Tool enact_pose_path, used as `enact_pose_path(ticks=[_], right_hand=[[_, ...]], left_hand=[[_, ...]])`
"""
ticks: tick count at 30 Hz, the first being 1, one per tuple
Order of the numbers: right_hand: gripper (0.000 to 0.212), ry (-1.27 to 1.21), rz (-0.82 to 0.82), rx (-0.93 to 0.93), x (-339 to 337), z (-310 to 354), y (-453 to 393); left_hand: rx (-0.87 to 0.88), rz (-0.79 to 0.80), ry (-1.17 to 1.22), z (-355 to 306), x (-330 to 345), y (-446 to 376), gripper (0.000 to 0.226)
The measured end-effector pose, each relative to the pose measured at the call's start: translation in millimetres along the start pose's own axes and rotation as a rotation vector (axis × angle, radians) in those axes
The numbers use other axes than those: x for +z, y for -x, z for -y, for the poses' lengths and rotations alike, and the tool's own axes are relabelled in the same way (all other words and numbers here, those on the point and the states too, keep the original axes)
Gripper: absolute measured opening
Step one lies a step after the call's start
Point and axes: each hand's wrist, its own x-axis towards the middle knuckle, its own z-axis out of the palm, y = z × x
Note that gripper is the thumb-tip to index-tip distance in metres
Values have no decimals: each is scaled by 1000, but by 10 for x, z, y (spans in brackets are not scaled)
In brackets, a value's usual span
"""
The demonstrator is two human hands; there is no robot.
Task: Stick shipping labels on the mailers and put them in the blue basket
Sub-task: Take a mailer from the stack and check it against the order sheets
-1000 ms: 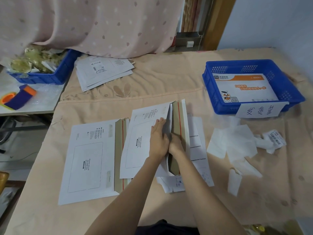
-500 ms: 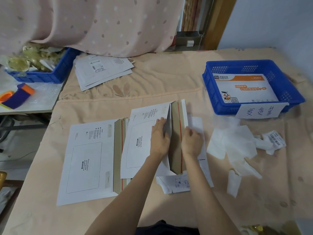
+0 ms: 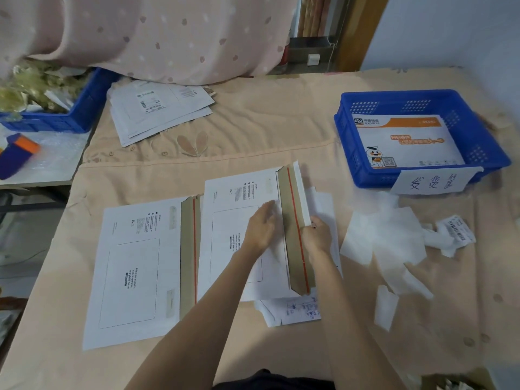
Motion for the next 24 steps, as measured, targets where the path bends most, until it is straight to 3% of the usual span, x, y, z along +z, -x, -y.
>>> enact_pose_path(ticks=[2, 5, 8, 12, 15, 17, 20, 24], right_hand=[[46, 9, 27, 17, -10, 2, -83], [32, 28, 58, -9, -64, 60, -176], [23, 58, 89, -80, -198, 172, -239], [21, 41, 190, -160, -325, 352, -336], [32, -1, 248, -179, -367, 434, -413], [27, 45, 243, -195, -376, 449, -476], [20, 170, 132, -230, -383, 354, -595], [53, 232, -196, -147, -453, 135, -620]], left_hand=[[-6, -40, -7, 0, -108, -154, 42], [53, -195, -155, -59, -311, -462, 41], [150, -306, -335, -175, -530, -769, 54], [109, -283, -466, -285, -709, -1052, 73], [-22, -226, -437, -232, -763, -1133, 84], [-73, -224, -374, -217, -774, -1109, 88], [-155, -276, -248, -187, -769, -1040, 73], [-261, -360, -9, -24, -840, -936, 45]])
